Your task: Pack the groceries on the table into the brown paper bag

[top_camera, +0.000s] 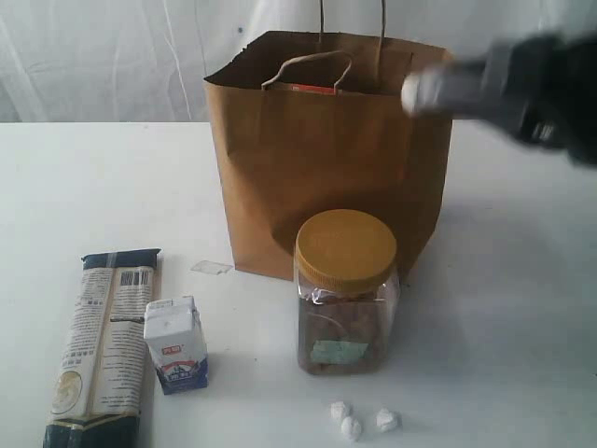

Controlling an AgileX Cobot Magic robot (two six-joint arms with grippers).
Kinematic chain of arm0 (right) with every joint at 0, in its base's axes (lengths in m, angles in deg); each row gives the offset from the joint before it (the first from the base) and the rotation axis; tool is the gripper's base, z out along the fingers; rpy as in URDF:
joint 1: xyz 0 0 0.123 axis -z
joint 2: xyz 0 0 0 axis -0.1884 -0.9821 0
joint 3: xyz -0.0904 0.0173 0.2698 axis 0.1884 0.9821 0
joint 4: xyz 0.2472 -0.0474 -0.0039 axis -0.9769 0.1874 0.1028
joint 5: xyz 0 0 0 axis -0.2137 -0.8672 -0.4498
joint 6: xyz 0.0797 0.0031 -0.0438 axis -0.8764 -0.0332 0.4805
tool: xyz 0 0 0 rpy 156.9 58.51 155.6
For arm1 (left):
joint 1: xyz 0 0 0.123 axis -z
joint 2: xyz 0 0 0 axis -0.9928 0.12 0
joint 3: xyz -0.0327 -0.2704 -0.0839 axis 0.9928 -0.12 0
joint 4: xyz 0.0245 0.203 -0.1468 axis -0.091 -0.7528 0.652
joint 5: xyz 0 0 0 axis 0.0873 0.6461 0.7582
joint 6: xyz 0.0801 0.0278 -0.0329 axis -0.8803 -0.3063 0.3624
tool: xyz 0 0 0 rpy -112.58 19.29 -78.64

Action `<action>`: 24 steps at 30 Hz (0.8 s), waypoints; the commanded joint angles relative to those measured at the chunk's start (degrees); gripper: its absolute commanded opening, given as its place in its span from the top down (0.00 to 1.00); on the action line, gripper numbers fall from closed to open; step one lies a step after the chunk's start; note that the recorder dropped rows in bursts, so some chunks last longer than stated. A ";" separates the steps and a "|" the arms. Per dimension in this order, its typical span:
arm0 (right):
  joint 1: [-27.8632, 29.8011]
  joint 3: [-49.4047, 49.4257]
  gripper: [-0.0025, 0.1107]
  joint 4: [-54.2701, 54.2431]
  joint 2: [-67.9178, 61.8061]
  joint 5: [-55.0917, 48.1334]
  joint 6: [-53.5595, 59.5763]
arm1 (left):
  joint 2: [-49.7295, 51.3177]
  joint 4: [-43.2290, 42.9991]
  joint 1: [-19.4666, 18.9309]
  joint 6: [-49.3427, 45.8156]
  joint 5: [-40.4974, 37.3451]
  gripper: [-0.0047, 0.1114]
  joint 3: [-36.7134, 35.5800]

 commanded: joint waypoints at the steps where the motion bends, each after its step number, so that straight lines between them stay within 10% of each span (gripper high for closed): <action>1: -0.06 -6.31 0.98 -1.00 -3.31 9.42 -0.04 | -0.26 -0.76 -0.07 -0.11 0.05 0.96 -0.36; 24: -0.06 -17.54 0.89 2.48 -31.29 19.38 9.12 | -0.26 -0.76 -0.07 -0.11 0.05 0.96 -0.36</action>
